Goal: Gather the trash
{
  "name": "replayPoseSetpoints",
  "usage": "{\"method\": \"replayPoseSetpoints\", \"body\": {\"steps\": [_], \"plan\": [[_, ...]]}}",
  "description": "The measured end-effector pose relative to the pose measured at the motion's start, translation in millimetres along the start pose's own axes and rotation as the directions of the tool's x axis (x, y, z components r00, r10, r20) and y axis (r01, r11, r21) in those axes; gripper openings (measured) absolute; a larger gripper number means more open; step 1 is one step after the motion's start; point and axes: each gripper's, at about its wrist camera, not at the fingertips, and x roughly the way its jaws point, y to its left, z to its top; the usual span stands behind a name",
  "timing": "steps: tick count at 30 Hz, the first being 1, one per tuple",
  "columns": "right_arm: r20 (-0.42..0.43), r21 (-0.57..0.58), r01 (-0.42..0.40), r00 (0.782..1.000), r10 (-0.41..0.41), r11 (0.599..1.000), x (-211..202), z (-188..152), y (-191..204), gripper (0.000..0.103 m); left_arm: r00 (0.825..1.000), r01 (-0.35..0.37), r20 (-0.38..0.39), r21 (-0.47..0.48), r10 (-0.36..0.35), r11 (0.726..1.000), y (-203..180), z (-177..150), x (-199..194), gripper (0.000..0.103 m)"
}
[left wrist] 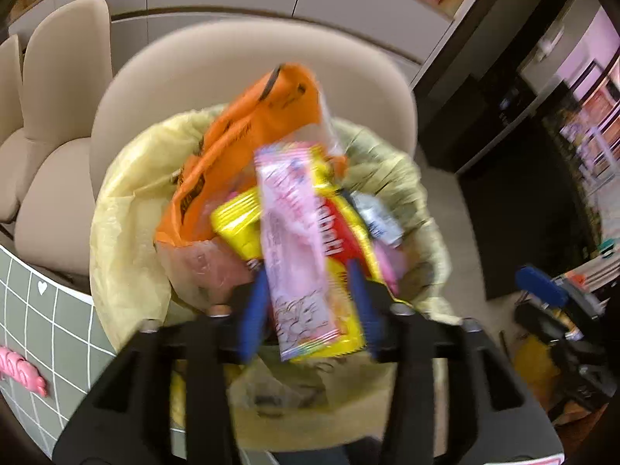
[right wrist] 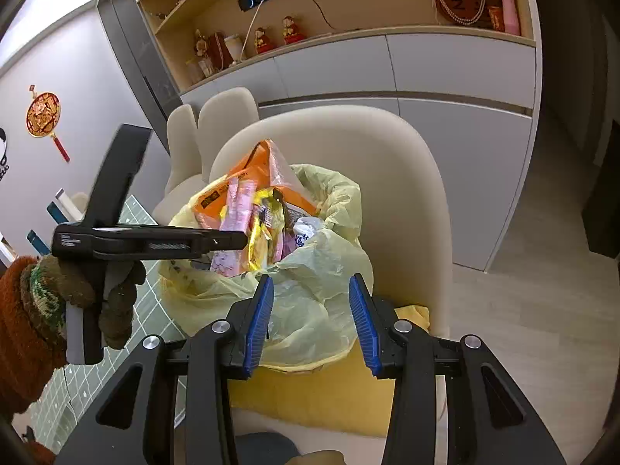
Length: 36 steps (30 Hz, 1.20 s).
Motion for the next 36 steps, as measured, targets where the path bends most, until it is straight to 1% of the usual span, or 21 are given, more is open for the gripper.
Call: {"method": "replayPoseSetpoints", "body": {"steps": [1, 4, 7, 8, 10, 11, 14, 15, 16, 17, 18, 19, 22, 23, 25, 26, 27, 29, 33, 34, 36], "plan": [[0.000, -0.001, 0.009, 1.000, -0.009, 1.000, -0.6, -0.2, 0.7, 0.039, 1.000, -0.001, 0.016, -0.009, 0.001, 1.000, 0.3, 0.5, -5.6, 0.056], [0.006, -0.001, 0.015, 1.000, -0.015, 1.000, -4.7, -1.5, 4.5, 0.039, 0.996, -0.042, 0.081, -0.032, 0.044, 0.999, 4.8, -6.9, -27.5, 0.058], [0.024, -0.003, 0.009, 1.000, -0.009, 1.000, -13.4, -3.1, 13.3, 0.039, 0.986, -0.074, 0.142, -0.100, 0.088, 0.992, 15.4, -28.1, -59.4, 0.065], [0.033, -0.007, 0.004, 0.999, -0.004, 1.000, -17.1, -3.6, 17.6, 0.039, 0.977, -0.098, 0.174, -0.138, 0.122, 0.986, 19.1, -41.4, -75.1, 0.066], [0.051, -0.020, -0.008, 0.999, 0.009, 1.000, -24.9, -4.6, 27.1, 0.039, 0.964, -0.141, 0.201, -0.172, 0.175, 0.975, 24.7, -58.0, -92.7, 0.074], [0.058, -0.031, -0.009, 0.998, 0.011, 0.999, -30.0, -5.0, 34.7, 0.039, 0.951, -0.175, 0.221, -0.189, 0.216, 0.966, 24.5, -74.6, -108.6, 0.076], [0.078, -0.061, -0.030, 0.996, 0.035, 0.998, -45.3, -9.5, 57.2, 0.039, 0.919, -0.233, 0.265, -0.226, 0.290, 0.946, 21.5, -107.6, -143.9, 0.084], [0.079, -0.067, -0.047, 0.996, 0.052, 0.997, -48.8, -11.5, 62.7, 0.042, 0.907, -0.254, 0.279, -0.238, 0.317, 0.937, 18.1, -117.4, -154.7, 0.085], [0.078, -0.077, -0.071, 0.994, 0.077, 0.994, -53.0, -14.5, 69.4, 0.045, 0.892, -0.277, 0.293, -0.247, 0.344, 0.929, 16.0, -129.5, -167.2, 0.085], [0.075, -0.097, -0.114, 0.990, 0.121, 0.989, -59.4, -21.1, 80.7, 0.048, 0.872, -0.307, 0.312, -0.253, 0.378, 0.917, 11.0, -145.0, -180.4, 0.085], [0.072, -0.111, -0.134, 0.987, 0.143, 0.985, -63.1, -25.3, 87.6, 0.048, 0.859, -0.328, 0.323, -0.251, 0.398, 0.911, 4.6, -153.3, -188.8, 0.086], [0.065, -0.135, -0.158, 0.984, 0.168, 0.978, -68.5, -32.8, 98.1, 0.048, 0.840, -0.359, 0.336, -0.246, 0.426, 0.901, -1.9, -169.8, -199.5, 0.086], [0.050, -0.168, -0.189, 0.978, 0.200, 0.967, -79.0, -51.5, 117.0, 0.048, 0.813, -0.408, 0.339, -0.248, 0.473, 0.879, -12.4, -204.1, -214.9, 0.086], [0.041, -0.177, -0.200, 0.977, 0.210, 0.964, -82.6, -59.0, 123.4, 0.048, 0.797, -0.431, 0.339, -0.260, 0.500, 0.864, -14.5, -215.6, -220.6, 0.086], [0.030, -0.200, -0.203, 0.977, 0.213, 0.959, -87.8, -70.8, 135.2, 0.048, 0.756, -0.480, 0.344, -0.288, 0.557, 0.829, -16.2, -233.4, -233.7, 0.085], [0.033, -0.210, -0.202, 0.976, 0.213, 0.957, -90.5, -76.0, 141.1, 0.048, 0.723, -0.509, 0.354, -0.308, 0.594, 0.804, -18.6, -243.1, -242.6, 0.085], [0.038, -0.216, -0.206, 0.975, 0.219, 0.954, -93.5, -80.3, 146.5, 0.049, 0.705, -0.520, 0.360, -0.322, 0.611, 0.791, -18.8, -248.1, -248.4, 0.085], [0.053, -0.226, -0.209, 0.973, 0.227, 0.951, -98.3, -85.0, 154.6, 0.048, 0.687, -0.523, 0.370, -0.346, 0.626, 0.779, -18.9, -253.6, -255.9, 0.085], [0.099, -0.237, -0.173, 0.975, 0.201, 0.956, -105.3, -91.4, 165.7, 0.049, 0.664, -0.527, 0.383, -0.370, 0.642, 0.765, -20.4, -260.5, -267.6, 0.085], [0.103, -0.235, -0.169, 0.975, 0.197, 0.957, -106.0, -93.1, 166.3, 0.049, 0.662, -0.530, 0.383, -0.369, 0.644, 0.764, -20.4, -260.5, -268.1, 0.085], [0.113, -0.229, -0.147, 0.978, 0.177, 0.962, -106.7, -93.9, 167.2, 0.048, 0.667, -0.535, 0.376, -0.359, 0.643, 0.765, -20.0, -260.8, -267.5, 0.085]]}}
